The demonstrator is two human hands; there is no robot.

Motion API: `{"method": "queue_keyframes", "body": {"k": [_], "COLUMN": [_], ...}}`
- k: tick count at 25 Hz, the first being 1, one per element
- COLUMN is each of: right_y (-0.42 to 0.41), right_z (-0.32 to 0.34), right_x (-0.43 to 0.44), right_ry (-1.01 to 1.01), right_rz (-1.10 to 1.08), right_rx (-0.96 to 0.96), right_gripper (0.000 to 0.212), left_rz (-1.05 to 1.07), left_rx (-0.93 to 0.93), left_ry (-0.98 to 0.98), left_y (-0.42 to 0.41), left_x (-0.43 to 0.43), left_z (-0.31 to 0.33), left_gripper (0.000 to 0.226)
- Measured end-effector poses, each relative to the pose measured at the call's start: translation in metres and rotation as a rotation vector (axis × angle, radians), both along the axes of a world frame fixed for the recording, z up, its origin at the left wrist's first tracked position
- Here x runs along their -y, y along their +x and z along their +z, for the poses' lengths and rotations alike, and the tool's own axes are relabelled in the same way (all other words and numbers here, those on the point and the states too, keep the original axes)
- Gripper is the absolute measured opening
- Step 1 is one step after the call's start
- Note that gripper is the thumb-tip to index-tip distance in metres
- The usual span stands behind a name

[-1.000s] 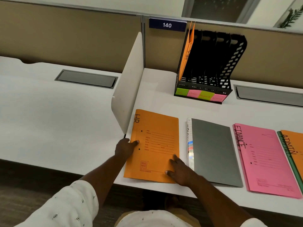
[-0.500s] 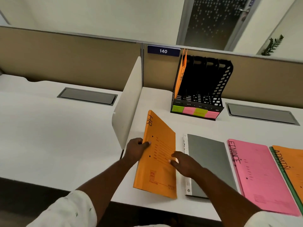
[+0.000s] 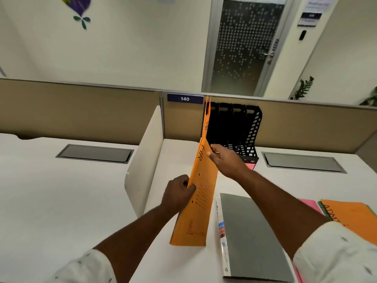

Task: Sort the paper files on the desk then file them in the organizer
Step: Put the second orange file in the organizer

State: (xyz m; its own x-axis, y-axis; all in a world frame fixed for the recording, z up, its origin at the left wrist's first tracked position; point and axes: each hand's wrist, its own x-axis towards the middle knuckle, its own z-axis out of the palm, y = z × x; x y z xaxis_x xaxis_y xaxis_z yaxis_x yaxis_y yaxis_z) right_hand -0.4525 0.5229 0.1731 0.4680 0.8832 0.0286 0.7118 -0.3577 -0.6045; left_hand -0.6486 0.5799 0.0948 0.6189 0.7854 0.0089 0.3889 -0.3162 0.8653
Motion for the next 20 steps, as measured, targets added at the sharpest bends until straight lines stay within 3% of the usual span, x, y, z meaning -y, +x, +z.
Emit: {"method": "queue_keyframes", "body": {"k": [3,7,12,16,20], "right_y": [0.02,0.044,0.068,0.089,0.107], "right_z": [0.044,0.084,0.128,0.155,0.174], "right_x": [-0.012,-0.019,-0.031,-0.042,-0.058], "right_ry": [0.142,0.198,0.286,0.317,0.415], "right_rz": [-0.077,-0.109,-0.191,-0.224,-0.209], "right_rx": [-0.086,-0.03,0.108,0.171,0.25], "right_gripper": [0.061,0.064,0.043,0.029,0.028], "left_rz": [0.003,0.028,0.11,0.12,0.106], "left_rx": [-0.009,-0.013,0.057,0.091,0.131], "left_ry": [0.052,0.201,0.431,0.44,0.362], "left_y": [0.025,0.066,0.12,0.151,0.181], "left_x": [0.001,0.005,0.005,-0.004,-0.02], "left_z": [0.019,0.045,0.071,0.088,0.106], "left_gripper": [0.026,0.026,0.023,0.019,0.025]}}
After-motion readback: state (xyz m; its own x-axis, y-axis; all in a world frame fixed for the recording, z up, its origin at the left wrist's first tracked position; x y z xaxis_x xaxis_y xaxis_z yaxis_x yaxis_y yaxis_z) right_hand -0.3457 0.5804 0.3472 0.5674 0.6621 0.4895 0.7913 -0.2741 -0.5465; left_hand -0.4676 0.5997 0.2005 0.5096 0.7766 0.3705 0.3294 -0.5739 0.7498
